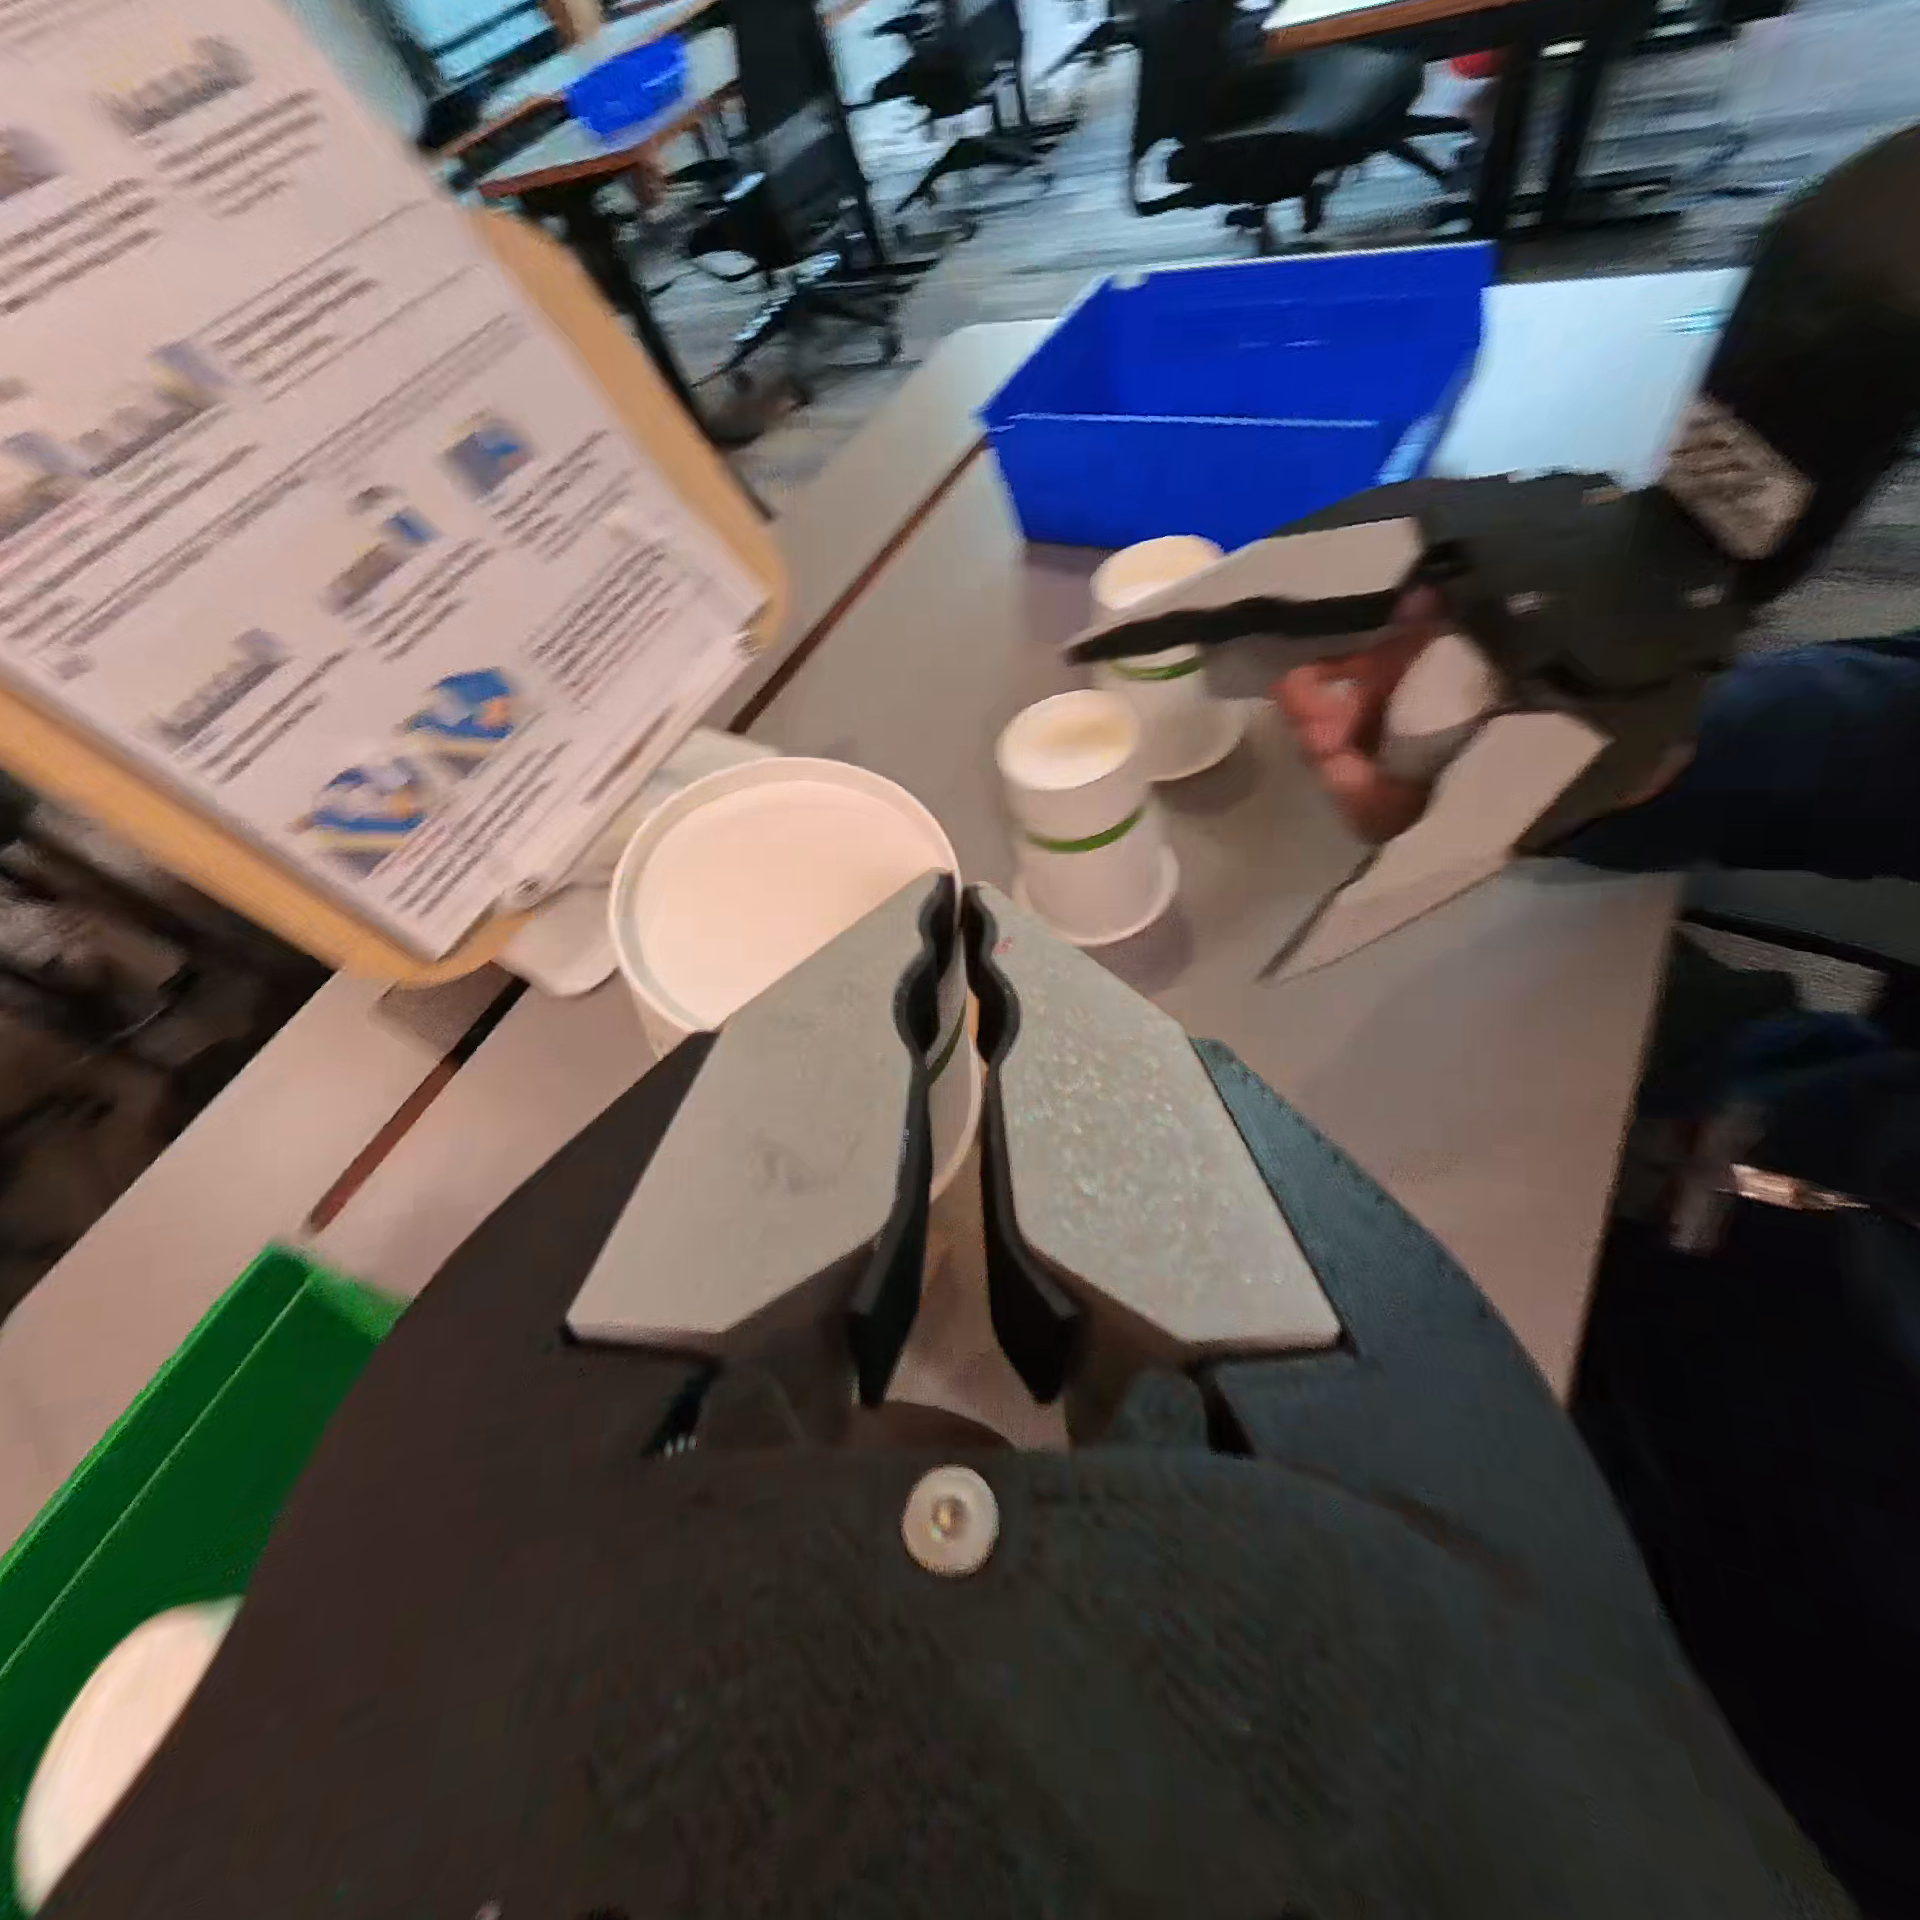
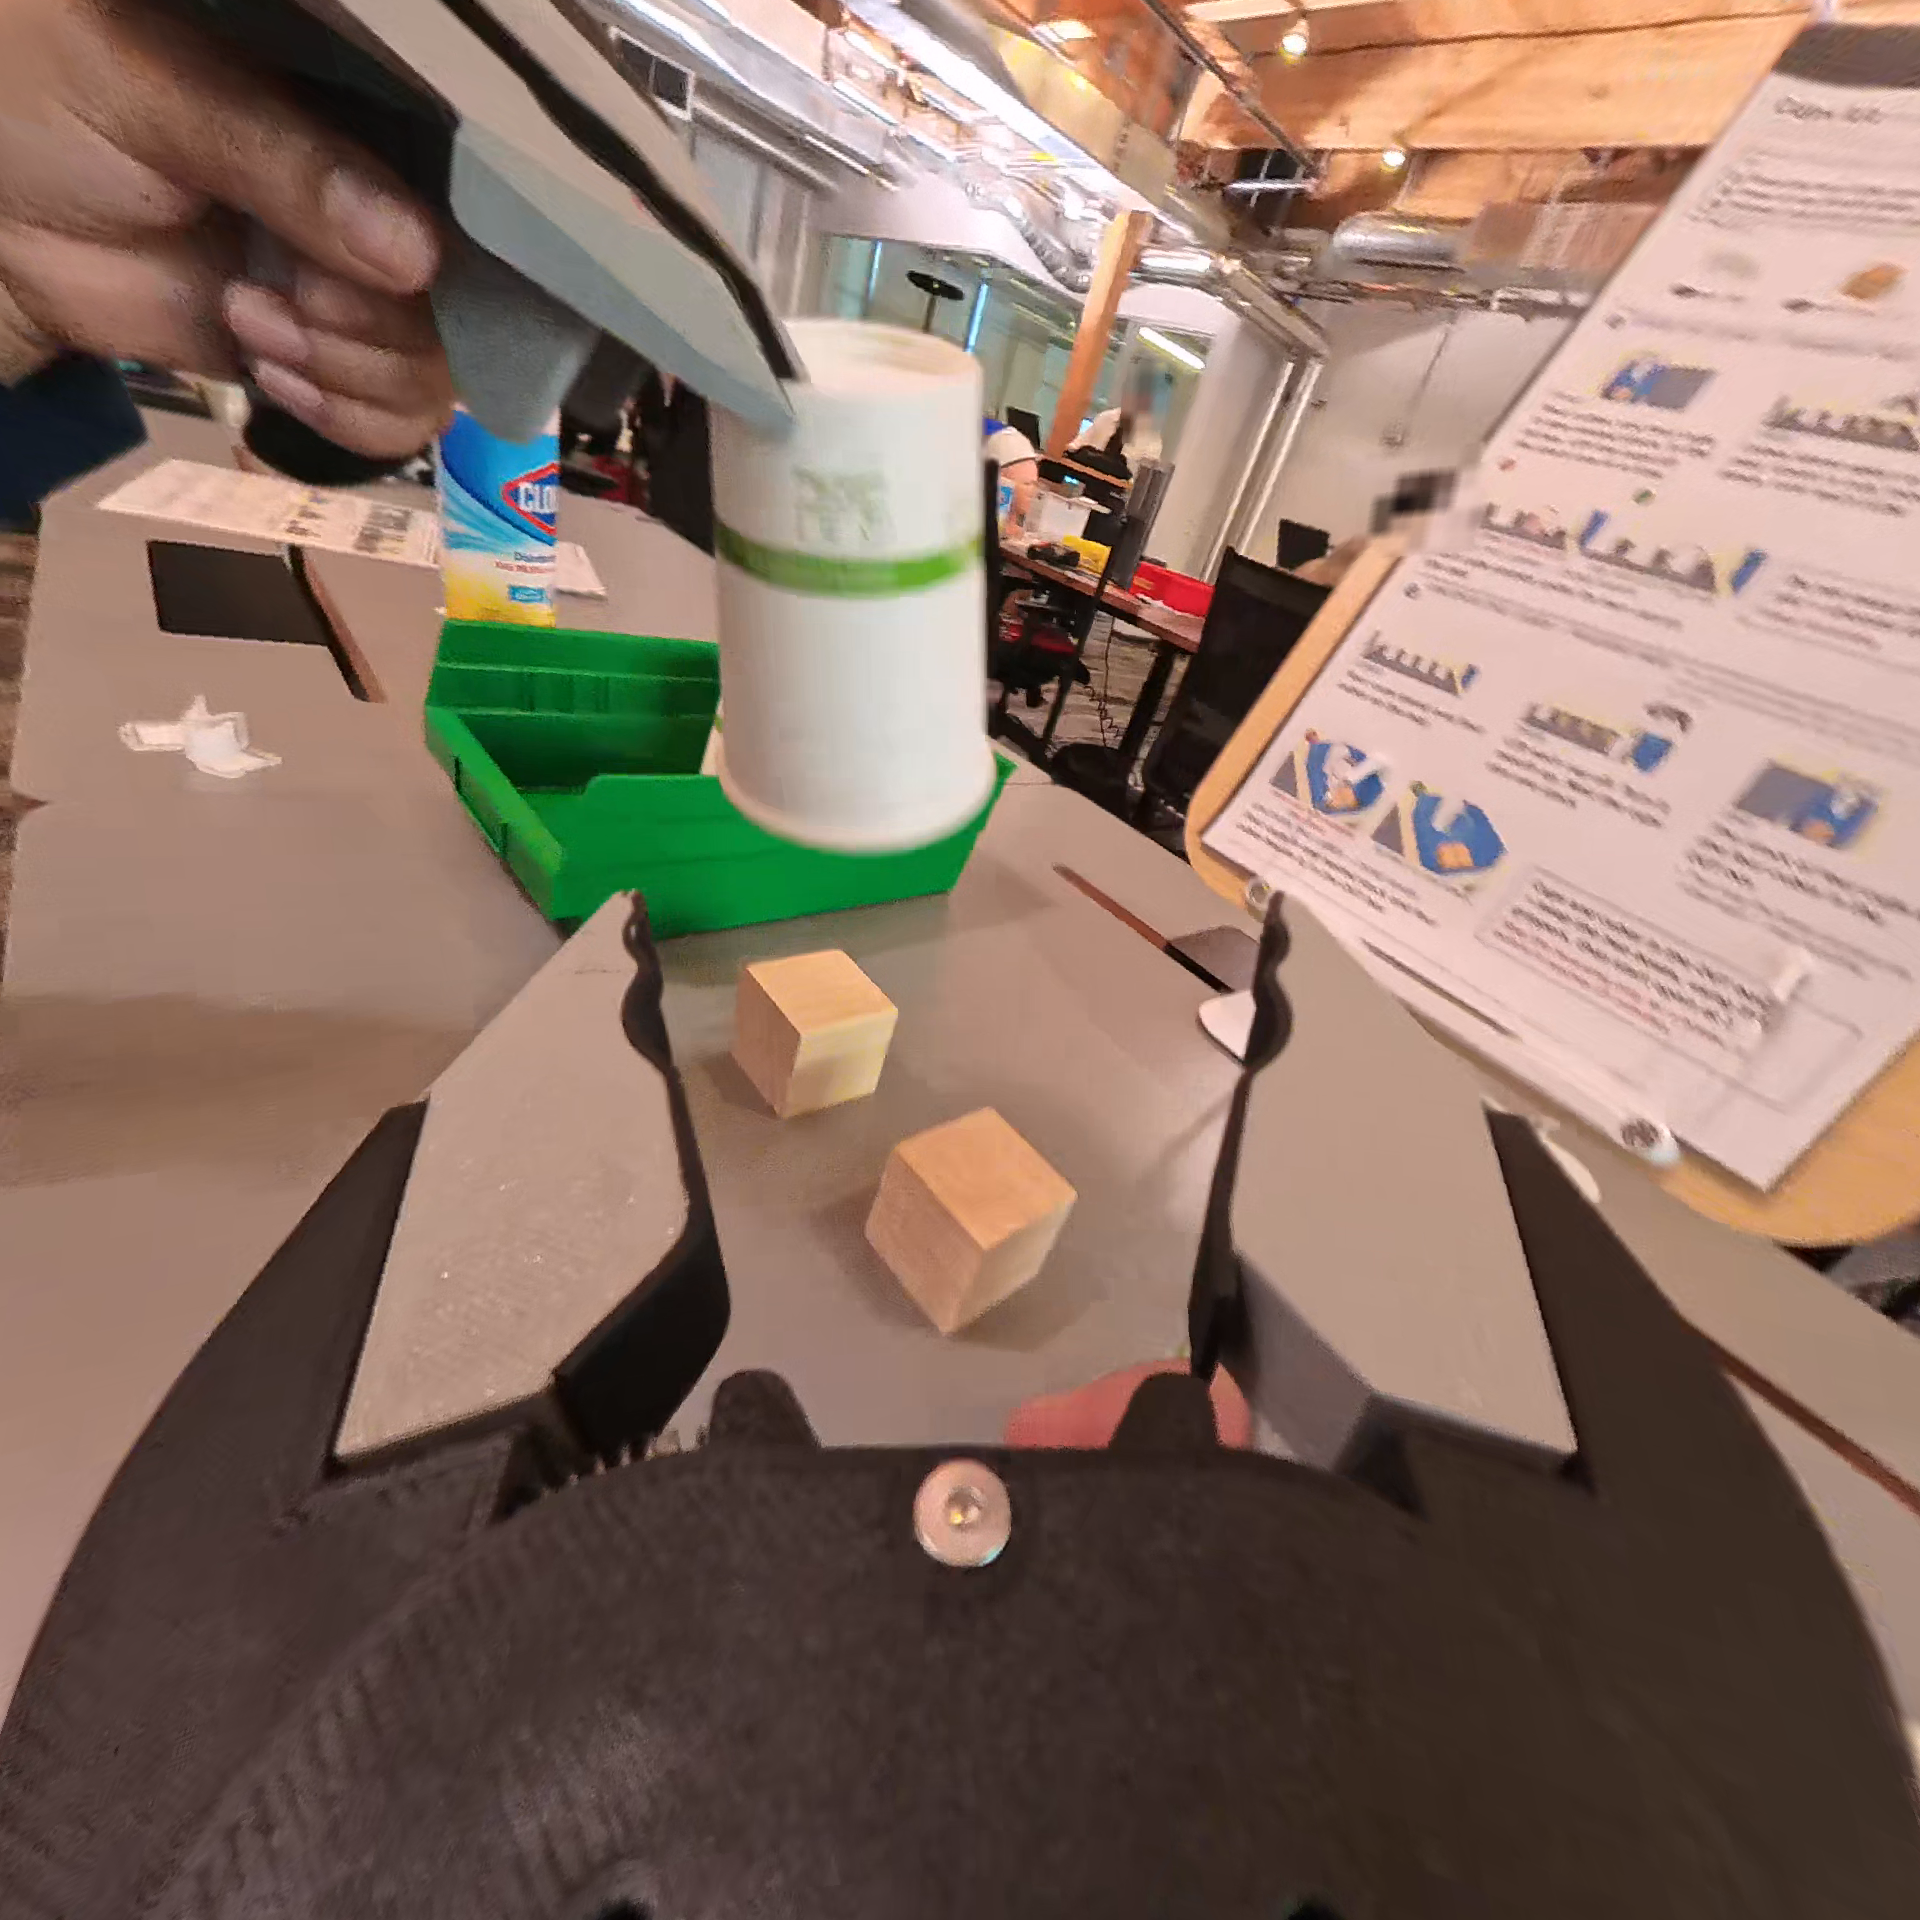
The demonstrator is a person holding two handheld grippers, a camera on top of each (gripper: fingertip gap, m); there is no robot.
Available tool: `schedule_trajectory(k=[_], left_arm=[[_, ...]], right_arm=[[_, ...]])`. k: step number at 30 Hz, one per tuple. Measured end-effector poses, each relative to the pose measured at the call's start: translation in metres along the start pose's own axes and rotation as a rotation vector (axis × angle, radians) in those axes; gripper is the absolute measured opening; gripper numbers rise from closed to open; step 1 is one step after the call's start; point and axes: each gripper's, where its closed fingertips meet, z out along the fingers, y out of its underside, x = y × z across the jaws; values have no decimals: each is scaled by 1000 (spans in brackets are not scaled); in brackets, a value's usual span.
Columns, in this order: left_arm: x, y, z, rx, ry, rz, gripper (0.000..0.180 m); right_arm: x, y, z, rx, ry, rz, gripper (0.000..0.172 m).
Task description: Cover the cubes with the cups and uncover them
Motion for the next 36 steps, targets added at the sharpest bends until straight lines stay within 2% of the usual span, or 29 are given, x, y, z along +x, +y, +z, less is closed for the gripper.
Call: schedule_trajectory(k=[4,6,9,12,15,16,19,23,28,31,36], left_arm=[[50,-20,33,35,195,19,0],[63,-27,43,65,271,-9,0],[59,-22,57,53,261,-5,0],[38,-7,69,29,161,-25,2],[11,2,65,60,37,-93,30],[6,3,59,90,24,-126,34],[-10,7,36,179,-24,-220,33],[-41,29,4,187,-142,-264,32],[-97,68,-37,118,-339,-307,32],[-140,104,-57,68,-498,-346,29],[-192,166,-74,-105,-672,-369,36]], right_arm=[[-5,-8,30,-12,-34,6,111],[-6,0,43,-32,-49,27,97],[6,10,53,-10,15,62,89],[15,32,65,-58,81,112,89],[19,55,77,-129,140,115,89],[21,61,80,-148,167,112,89],[28,78,86,-203,231,135,89],[32,104,88,-275,273,160,89],[26,139,89,-382,240,217,90],[23,158,84,-469,225,252,91],[21,145,72,-412,230,248,91]])
